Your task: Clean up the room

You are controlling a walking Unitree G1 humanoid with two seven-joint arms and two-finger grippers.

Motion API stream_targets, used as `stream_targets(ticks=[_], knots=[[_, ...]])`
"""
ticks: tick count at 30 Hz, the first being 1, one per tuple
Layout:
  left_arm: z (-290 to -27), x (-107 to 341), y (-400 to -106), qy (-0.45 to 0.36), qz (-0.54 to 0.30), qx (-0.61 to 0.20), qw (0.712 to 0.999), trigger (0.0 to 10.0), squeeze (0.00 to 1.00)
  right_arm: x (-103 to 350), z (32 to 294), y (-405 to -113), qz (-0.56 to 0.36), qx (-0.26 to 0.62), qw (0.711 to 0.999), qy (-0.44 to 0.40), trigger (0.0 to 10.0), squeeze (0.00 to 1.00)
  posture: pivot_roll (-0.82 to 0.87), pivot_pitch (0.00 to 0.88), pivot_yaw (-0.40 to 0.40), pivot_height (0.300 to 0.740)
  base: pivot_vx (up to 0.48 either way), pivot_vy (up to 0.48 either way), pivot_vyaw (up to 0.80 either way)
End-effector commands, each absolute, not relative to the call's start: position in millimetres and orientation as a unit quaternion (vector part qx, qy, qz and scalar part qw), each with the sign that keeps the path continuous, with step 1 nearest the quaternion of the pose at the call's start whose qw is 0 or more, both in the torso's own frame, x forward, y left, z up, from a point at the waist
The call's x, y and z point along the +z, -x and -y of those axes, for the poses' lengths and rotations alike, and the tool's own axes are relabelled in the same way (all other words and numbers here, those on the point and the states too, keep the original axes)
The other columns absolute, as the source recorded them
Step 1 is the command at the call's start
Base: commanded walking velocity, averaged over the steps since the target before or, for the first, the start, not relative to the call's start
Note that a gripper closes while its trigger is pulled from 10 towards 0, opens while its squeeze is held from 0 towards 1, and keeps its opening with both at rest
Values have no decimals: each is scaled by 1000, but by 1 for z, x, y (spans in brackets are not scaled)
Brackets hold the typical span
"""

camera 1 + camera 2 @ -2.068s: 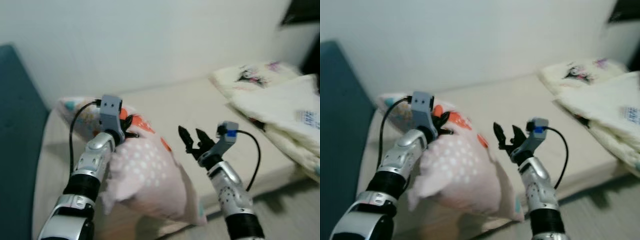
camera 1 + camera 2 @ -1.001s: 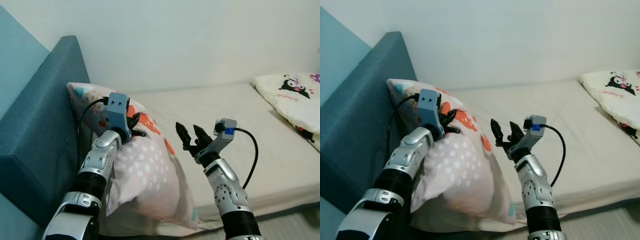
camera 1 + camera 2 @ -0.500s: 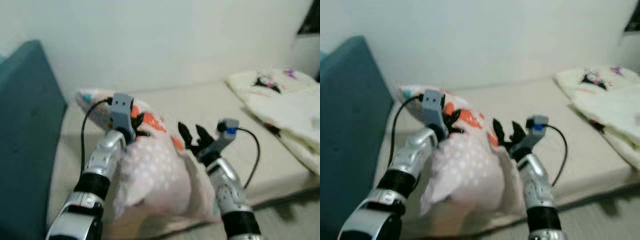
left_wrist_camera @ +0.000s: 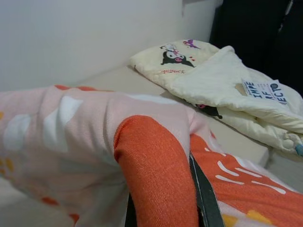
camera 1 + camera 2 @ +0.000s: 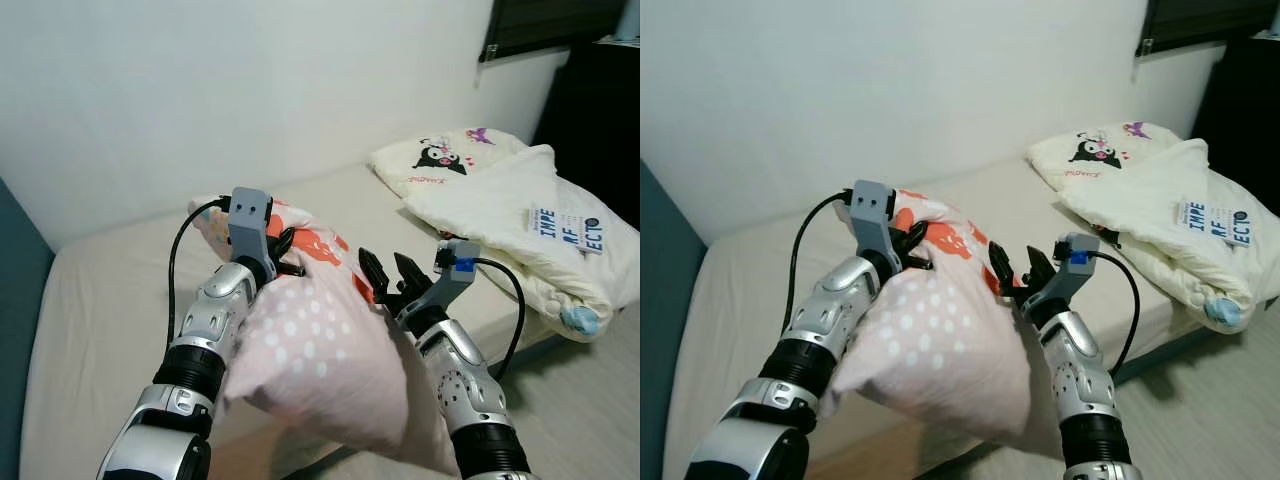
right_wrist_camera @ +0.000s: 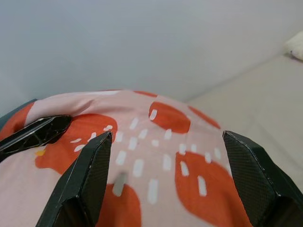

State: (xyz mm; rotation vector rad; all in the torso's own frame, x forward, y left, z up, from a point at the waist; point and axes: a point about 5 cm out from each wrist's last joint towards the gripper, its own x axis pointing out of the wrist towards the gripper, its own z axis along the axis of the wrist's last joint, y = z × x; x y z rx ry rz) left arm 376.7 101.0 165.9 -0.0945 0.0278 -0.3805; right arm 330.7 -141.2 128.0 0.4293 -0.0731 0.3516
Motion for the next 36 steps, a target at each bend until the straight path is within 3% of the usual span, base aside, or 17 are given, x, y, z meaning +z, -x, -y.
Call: stream_targets(ticks=[1, 18, 30, 36], knots=[[-114, 180, -382, 39, 16, -163, 986, 10000, 0, 127, 133, -330, 31, 193, 958, -210, 10000, 0, -154, 0, 42, 740, 0, 0, 0], [-123, 168, -381, 14, 3, -144, 989, 10000, 0, 124, 130, -325, 31, 211, 959, -186, 10000, 0, -161, 0, 38, 740, 0, 0, 794], [-116, 162, -378, 0, 6, -164, 987, 10000, 0, 120, 136, -327, 17, 189, 966, -173, 10000, 0, -167, 0, 34, 740, 154, 0, 0], [-117, 159, -378, 0, 2, -161, 987, 10000, 0, 119, 132, -323, 18, 204, 966, -159, 10000, 0, -168, 0, 35, 740, 356, 0, 794]])
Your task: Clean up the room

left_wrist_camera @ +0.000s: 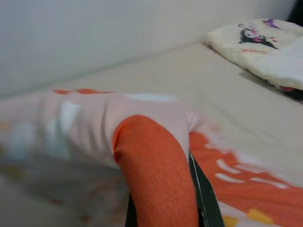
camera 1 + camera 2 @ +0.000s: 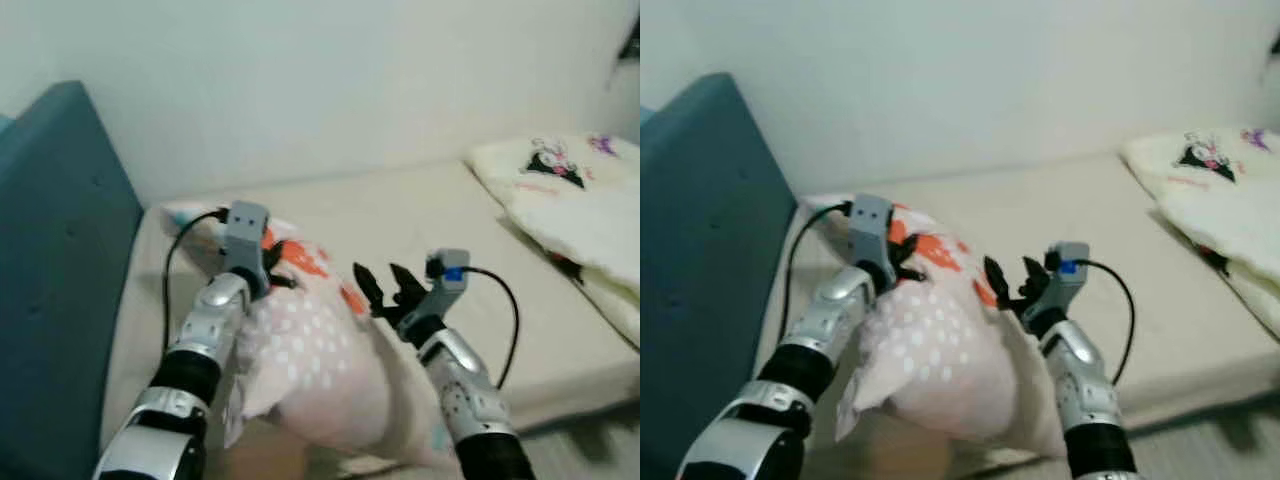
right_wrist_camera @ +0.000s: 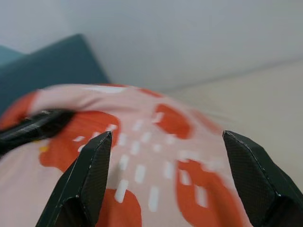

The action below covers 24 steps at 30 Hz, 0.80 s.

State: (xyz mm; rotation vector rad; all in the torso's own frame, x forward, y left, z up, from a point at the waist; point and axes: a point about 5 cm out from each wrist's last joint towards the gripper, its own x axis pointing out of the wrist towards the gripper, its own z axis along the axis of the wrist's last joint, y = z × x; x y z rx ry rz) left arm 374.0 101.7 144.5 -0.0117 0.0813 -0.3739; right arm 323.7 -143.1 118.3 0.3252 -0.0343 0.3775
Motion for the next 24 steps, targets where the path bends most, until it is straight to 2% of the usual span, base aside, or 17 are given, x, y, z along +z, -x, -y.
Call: stream_targets(ticks=[1, 4, 24], knots=[[-117, 158, -378, 0, 1, -161, 987, 10000, 0, 117, 131, -323, 10, 207, 966, -154, 10000, 0, -169, 0, 36, 740, 345, 0, 0], [-116, 157, -377, 1, 0, -161, 987, 10000, 0, 111, 127, -322, -6, 214, 967, -138, 10000, 0, -169, 0, 35, 740, 322, 0, 0], [-114, 156, -380, 19, 19, -159, 987, 10000, 0, 102, 133, -323, -32, 177, 978, -107, 10000, 0, -174, 0, 39, 740, 0, 0, 0]])
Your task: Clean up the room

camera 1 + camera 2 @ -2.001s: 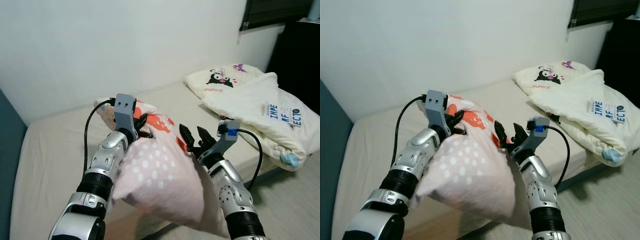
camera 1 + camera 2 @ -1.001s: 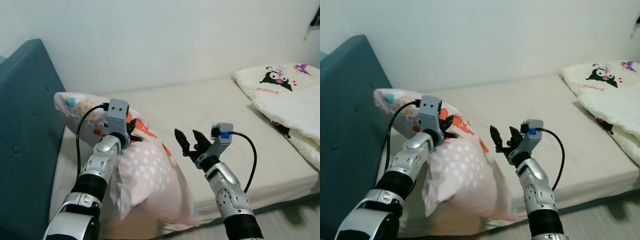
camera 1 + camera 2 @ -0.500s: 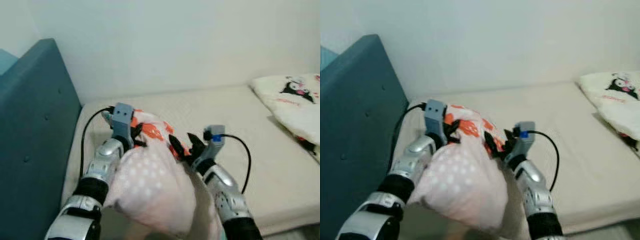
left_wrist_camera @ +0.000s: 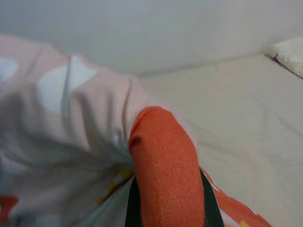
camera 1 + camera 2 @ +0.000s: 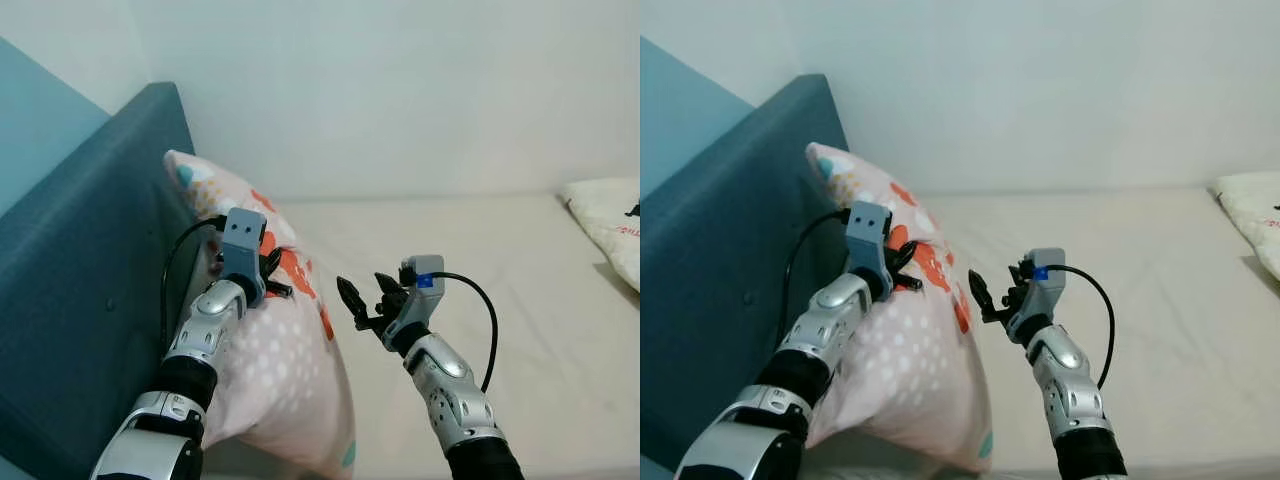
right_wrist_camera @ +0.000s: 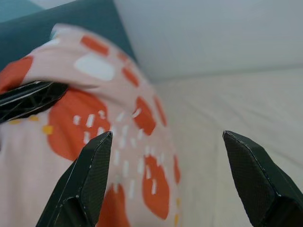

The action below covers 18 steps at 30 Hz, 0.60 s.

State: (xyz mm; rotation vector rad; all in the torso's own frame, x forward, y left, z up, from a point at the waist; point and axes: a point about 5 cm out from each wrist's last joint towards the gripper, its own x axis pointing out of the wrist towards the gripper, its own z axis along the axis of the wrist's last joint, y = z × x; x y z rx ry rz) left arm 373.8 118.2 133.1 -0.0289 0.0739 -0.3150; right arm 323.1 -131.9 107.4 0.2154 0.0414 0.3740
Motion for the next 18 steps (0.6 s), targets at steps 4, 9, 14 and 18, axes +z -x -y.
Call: stream_targets(ticks=[4, 9, 14, 18], knots=[[-90, 156, -383, 9, 27, -188, 982, 10000, 0, 104, 136, -324, -29, 161, 981, -105, 10000, 0, -189, 5, 50, 740, 0, 0, 0], [-73, 158, -382, 4, 29, -217, 976, 10000, 0, 104, 138, -323, -26, 154, 982, -106, 10000, 0, -207, 13, 63, 740, 0, 0, 0], [-22, 183, -378, 3, 72, -302, 950, 10000, 0, 102, 143, -313, -22, 130, 985, -111, 10000, 0, -252, 54, 95, 740, 0, 0, 0], [-12, 194, -378, -14, 90, -311, 946, 10000, 0, 100, 143, -306, -22, 126, 985, -115, 10000, 0, -265, 77, 106, 740, 0, 0, 0]])
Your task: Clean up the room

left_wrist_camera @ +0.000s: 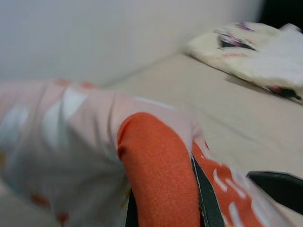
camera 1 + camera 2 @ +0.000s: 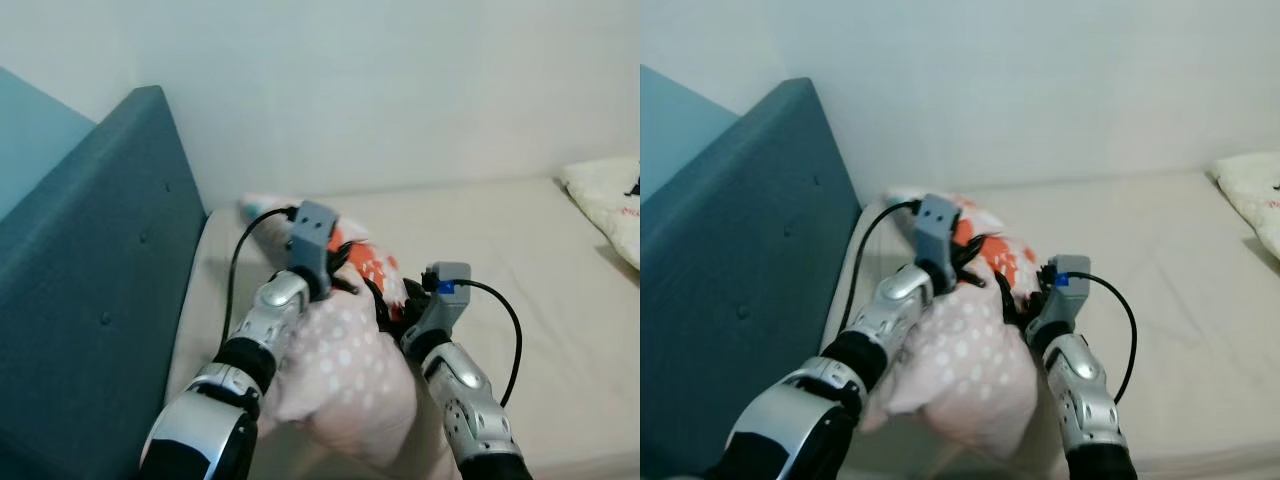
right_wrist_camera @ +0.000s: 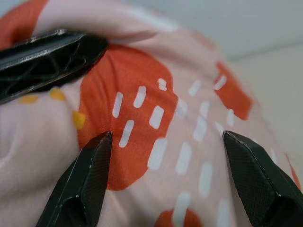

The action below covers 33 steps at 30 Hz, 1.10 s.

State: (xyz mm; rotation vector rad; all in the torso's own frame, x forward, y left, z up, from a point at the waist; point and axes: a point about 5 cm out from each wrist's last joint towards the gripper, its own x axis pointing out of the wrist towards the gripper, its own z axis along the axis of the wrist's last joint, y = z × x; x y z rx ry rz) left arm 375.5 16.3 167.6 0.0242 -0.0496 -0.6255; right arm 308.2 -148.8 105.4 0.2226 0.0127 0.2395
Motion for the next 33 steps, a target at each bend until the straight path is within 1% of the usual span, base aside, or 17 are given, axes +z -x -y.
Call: stream_targets(ticks=[1, 2, 3, 6, 8, 9, 10, 11, 13, 17, 18, 20, 21, 24, 25, 28, 33], knots=[[-12, 199, -381, -20, 95, -300, 949, 10000, 0, 99, 142, -303, -23, 126, 985, -117, 10000, 0, -268, 83, 108, 740, 0, 0, 0], [-12, 199, -381, -20, 95, -300, 949, 10000, 0, 99, 142, -303, -23, 126, 985, -117, 10000, 0, -268, 83, 108, 740, 0, 0, 0], [-17, 204, -387, -12, 90, -269, 959, 10000, 0, 97, 140, -296, -25, 126, 984, -121, 10000, 0, -285, 120, 118, 740, 0, 0, 0], [-24, 206, -393, -2, 78, -232, 970, 10000, 0, 96, 137, -290, -27, 130, 983, -129, 10000, 0, -296, 141, 124, 740, 0, 0, 0], [-39, 202, -400, 17, 51, -173, 983, 10000, 0, 95, 129, -273, -30, 140, 980, -139, 10000, 0, -333, 194, 131, 740, 0, 0, 0], [-39, 202, -400, 17, 51, -173, 983, 10000, 0, 95, 129, -273, -30, 140, 980, -139, 10000, 0, -333, 194, 131, 740, 0, 0, 0], [-49, 195, -402, 30, 27, -138, 990, 10000, 0, 97, 126, -262, -31, 143, 979, -144, 10000, 0, -358, 226, 131, 740, 0, 0, 0], [-55, 189, -403, 37, 9, -117, 992, 10000, 0, 97, 126, -258, -34, 141, 979, -145, 10000, 0, -363, 231, 131, 740, 0, 0, 0], [-60, 184, -403, 44, -6, -101, 994, 10000, 0, 97, 126, -253, -36, 139, 979, -146, 10000, 0, -377, 245, 131, 740, 0, 0, 0], [-90, 147, -398, 57, -91, -4, 994, 10000, 0, 96, 132, -239, -50, 123, 981, -142, 10000, 0, -410, 290, 127, 740, 0, 0, 0], [-90, 147, -398, 57, -91, -4, 994, 10000, 0, 96, 132, -239, -50, 123, 981, -142, 10000, 0, -410, 290, 127, 740, 0, 0, 0], [-104, 132, -394, 64, -122, 36, 990, 10000, 0, 97, 133, -233, -54, 118, 981, -143, 10000, 0, -421, 300, 125, 740, 0, 0, 0], [-104, 132, -394, 64, -122, 36, 990, 10000, 0, 97, 133, -233, -54, 118, 981, -143, 10000, 0, -421, 300, 125, 740, 0, 0, 0], [-126, 116, -387, 57, -142, 81, 985, 10000, 0, 100, 131, -227, -57, 115, 981, -145, 10000, 0, -441, 317, 121, 740, 0, 0, 0], [-126, 116, -387, 57, -142, 81, 985, 10000, 0, 100, 131, -227, -57, 115, 981, -145, 10000, 0, -441, 317, 121, 740, 0, 0, 0], [-143, 111, -385, 60, -145, 106, 982, 10000, 0, 104, 125, -221, -61, 119, 980, -150, 10000, 0, -454, 330, 117, 740, 0, 0, 0], [-149, 117, -388, 45, -132, 104, 985, 10000, 0, 106, 122, -217, -65, 122, 979, -152, 10000, 0, -463, 342, 118, 740, 0, 0, 0]])
